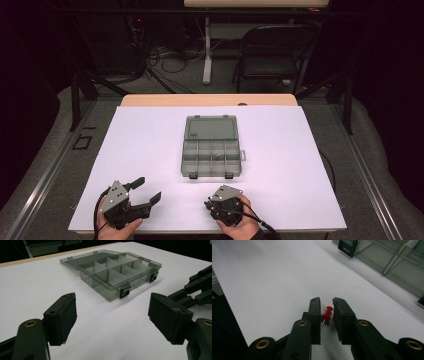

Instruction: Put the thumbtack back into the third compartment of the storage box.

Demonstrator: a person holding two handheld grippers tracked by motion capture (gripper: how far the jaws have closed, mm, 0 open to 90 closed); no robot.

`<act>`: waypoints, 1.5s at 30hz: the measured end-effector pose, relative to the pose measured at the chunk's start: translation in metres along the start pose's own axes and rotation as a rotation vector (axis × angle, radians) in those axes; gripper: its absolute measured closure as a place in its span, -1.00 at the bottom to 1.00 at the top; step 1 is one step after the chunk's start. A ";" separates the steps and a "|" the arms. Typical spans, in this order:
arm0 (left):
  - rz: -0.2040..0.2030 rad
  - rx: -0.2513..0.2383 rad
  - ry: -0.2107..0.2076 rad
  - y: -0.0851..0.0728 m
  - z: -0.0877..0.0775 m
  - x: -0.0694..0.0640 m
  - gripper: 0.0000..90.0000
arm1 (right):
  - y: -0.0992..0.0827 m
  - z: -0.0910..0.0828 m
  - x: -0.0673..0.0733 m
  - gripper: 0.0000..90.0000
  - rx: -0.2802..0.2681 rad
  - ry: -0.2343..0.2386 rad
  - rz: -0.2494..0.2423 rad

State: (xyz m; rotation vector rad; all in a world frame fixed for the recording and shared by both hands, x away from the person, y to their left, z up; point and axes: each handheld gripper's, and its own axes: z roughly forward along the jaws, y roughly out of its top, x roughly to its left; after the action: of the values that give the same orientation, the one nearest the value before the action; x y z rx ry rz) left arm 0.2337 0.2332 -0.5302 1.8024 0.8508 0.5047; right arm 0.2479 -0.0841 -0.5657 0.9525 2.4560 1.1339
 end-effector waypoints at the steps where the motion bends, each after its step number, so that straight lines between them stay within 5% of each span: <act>1: 0.001 -0.001 0.000 0.000 0.000 0.000 -0.49 | 0.000 0.000 0.000 0.72 -0.002 0.000 0.000; 8: 0.001 0.001 0.000 0.000 0.000 0.000 -0.49 | 0.000 0.000 0.001 0.84 0.000 0.005 0.000; 45: 0.001 0.000 0.005 0.000 -0.001 -0.001 -0.49 | 0.012 -0.013 -0.004 0.86 -0.039 0.033 0.048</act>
State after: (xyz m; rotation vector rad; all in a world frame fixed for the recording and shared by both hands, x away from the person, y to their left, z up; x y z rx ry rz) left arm 0.2329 0.2331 -0.5299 1.8022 0.8535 0.5094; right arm 0.2499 -0.0892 -0.5482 0.9937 2.4405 1.2178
